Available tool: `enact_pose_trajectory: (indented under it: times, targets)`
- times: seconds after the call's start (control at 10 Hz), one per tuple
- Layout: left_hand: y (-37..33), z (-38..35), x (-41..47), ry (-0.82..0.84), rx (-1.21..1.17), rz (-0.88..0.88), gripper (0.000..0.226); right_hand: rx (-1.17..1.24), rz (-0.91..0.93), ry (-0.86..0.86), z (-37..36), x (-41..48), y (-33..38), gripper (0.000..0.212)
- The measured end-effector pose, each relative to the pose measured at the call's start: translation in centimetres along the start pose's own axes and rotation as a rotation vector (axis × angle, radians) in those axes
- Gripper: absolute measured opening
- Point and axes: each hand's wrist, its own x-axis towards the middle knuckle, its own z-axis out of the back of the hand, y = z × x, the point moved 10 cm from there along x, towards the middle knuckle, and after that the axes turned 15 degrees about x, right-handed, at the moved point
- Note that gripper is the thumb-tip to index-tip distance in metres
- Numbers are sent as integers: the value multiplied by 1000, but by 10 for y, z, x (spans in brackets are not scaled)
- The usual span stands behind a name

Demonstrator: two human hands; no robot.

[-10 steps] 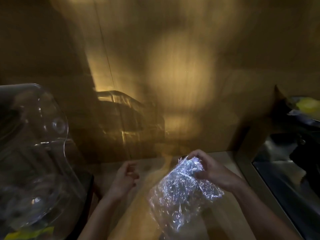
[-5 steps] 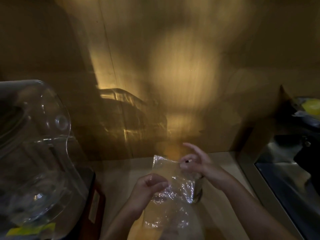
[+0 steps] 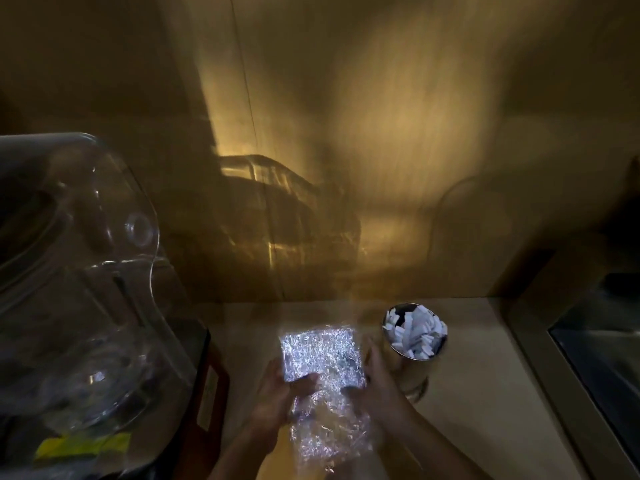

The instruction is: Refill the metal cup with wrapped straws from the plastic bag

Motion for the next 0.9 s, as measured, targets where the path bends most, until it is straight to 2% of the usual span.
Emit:
enact_pose_trajectory:
  times: [0.1, 0.2, 0.3, 0.4, 0.5, 0.6, 0.8, 0.9]
  targets:
    - [24, 13, 9, -90, -44, 53, 50, -135, -7, -186, 13, 12, -21, 50]
    - [33, 28, 20, -242, 108, 36, 41, -267, -138, -206, 12, 20, -50, 34]
    - [32, 30, 30, -293, 397, -26, 27, -288, -122, -169, 5, 29, -63, 35]
    - [35, 16, 36, -203, 739, -64, 33, -452, -127, -92, -2, 36, -70, 29]
    - [39, 1, 36, -133, 888, -107, 35, -804, -118, 64, -12, 40, -73, 48]
    - [47, -10, 35, -87, 1117, -130, 45, -1105, -95, 111, -17, 37, -71, 61]
    - [24, 0, 38, -150, 1207, -145, 50, -1140, -76, 94, -24, 38, -51, 52]
    - [-2, 6, 45, -156, 1097, -178, 51, -1059, -3, 112, -35, 49, -22, 48]
